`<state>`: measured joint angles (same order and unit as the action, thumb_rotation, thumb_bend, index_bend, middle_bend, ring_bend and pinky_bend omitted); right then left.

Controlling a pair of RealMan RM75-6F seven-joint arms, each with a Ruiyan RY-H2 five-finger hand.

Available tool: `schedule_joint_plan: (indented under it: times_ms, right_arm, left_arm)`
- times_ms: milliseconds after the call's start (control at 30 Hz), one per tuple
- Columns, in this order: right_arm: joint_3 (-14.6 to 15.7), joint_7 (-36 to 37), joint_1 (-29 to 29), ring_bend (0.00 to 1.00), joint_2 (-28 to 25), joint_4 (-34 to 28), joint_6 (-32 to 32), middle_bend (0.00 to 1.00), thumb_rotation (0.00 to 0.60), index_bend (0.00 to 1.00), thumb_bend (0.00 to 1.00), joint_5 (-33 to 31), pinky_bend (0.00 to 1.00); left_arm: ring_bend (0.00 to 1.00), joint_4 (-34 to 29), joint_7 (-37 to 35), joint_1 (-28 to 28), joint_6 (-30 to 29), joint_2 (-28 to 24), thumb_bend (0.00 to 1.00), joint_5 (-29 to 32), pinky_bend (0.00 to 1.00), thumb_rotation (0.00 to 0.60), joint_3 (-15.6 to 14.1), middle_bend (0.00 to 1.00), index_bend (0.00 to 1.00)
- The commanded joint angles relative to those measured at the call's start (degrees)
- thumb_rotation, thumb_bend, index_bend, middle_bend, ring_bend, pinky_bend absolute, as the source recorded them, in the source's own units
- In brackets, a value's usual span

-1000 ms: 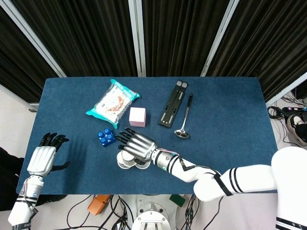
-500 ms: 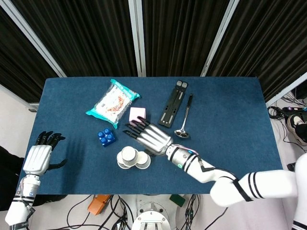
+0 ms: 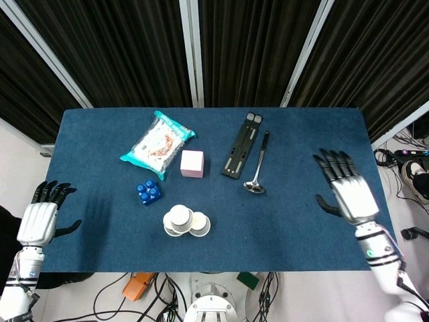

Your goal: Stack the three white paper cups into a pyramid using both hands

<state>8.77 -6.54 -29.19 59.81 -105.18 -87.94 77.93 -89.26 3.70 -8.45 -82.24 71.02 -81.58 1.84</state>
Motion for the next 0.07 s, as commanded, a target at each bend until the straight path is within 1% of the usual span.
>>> schedule_joint_plan:
  times_ms: [33, 67]
  right_arm:
    - [3.1, 9.6, 9.0, 0.00, 0.8, 8.6, -6.0, 0.02, 0.600, 0.00, 0.45, 3.9, 0.00]
    - [3.0, 10.5, 10.0, 0.00, 1.2, 9.6, -6.5, 0.02, 0.600, 0.00, 0.45, 4.3, 0.00]
  left_arm:
    - [0.08, 0.0, -0.7, 0.9, -1.2, -0.3, 0.18, -0.5, 0.01, 0.600, -0.2, 0.16, 0.24]
    - [0.08, 0.0, -0.8, 1.1, -1.6, -0.4, 0.18, -0.7, 0.01, 0.600, -0.3, 0.16, 0.24]
